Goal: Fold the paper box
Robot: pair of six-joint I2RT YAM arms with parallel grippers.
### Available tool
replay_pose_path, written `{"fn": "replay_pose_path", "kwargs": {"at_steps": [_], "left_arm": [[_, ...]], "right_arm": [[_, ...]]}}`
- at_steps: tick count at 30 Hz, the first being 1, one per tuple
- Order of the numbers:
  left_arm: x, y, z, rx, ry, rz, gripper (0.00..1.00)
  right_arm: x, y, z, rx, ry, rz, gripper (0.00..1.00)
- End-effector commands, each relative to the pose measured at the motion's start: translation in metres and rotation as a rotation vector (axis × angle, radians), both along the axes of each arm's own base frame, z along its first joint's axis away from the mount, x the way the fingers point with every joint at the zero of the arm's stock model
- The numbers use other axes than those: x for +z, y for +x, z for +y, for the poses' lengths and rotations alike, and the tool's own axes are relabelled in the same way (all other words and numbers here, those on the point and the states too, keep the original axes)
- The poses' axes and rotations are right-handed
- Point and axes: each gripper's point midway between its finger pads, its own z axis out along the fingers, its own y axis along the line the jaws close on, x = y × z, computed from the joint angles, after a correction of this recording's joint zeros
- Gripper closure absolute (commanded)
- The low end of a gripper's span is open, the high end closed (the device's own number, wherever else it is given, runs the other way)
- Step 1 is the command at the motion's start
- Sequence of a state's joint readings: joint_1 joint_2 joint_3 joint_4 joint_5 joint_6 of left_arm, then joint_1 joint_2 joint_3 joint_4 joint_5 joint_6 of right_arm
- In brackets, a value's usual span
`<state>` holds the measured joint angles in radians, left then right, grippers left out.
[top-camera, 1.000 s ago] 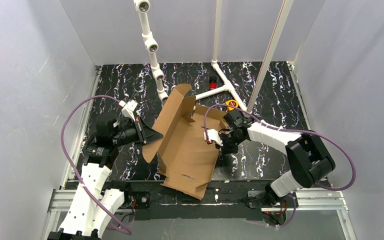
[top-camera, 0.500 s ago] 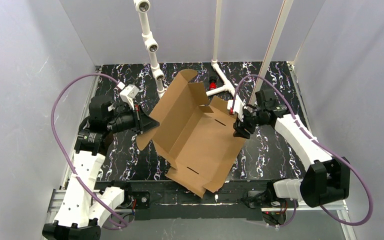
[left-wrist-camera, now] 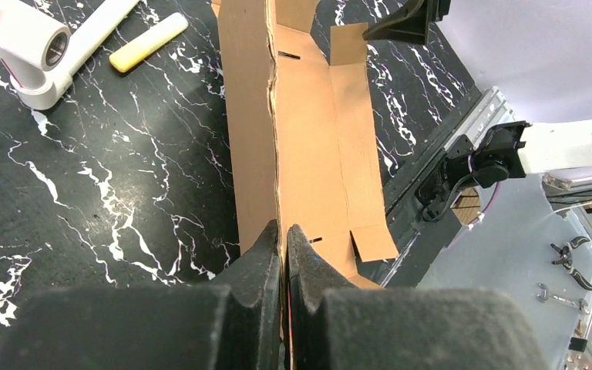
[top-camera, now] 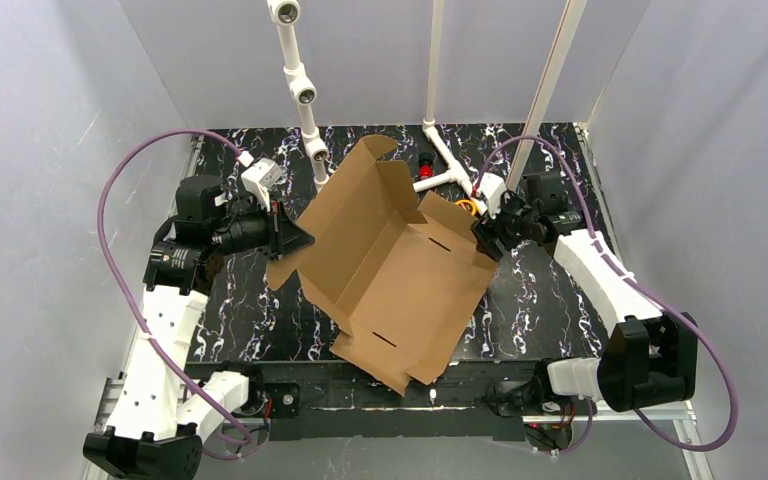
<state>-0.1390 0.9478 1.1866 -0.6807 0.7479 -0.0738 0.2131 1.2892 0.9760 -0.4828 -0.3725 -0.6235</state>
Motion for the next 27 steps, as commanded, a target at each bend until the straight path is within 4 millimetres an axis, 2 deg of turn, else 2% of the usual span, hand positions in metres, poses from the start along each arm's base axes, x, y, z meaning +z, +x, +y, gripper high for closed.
{"fn": "replay_pose_path", "kwargs": {"at_steps": [1, 5, 8, 13, 20, 23, 27], "left_arm": [[0.014, -0.003, 0.000, -0.020, 0.001, -0.060, 1.00], [0.016, -0.003, -0.001, -0.023, -0.003, -0.063, 1.00], [0.017, -0.004, -0.001, -0.025, -0.007, -0.063, 1.00], [0.019, -0.006, -0.001, -0.023, -0.013, -0.065, 1.00], [0.019, -0.001, 0.000, -0.006, -0.013, -0.059, 1.00], [0.021, 0.003, -0.001, 0.008, -0.023, -0.053, 1.00], [0.026, 0.006, -0.005, 0.003, -0.053, -0.052, 1.00]], "right_arm": [[-0.004, 0.002, -0.020, -0.129, 0.011, 0.035, 0.18], [-0.026, -0.004, -0.019, -0.153, 0.030, 0.118, 0.18], [-0.037, -0.005, -0.015, -0.156, 0.045, 0.154, 0.24], [-0.042, -0.021, -0.006, -0.065, 0.071, 0.168, 0.54], [-0.026, -0.050, 0.008, 0.109, 0.117, 0.136, 0.94], [-0.028, -0.057, 0.008, 0.188, 0.033, 0.035, 0.97], [-0.060, -0.070, 0.002, 0.277, -0.151, 0.011, 0.96]]}}
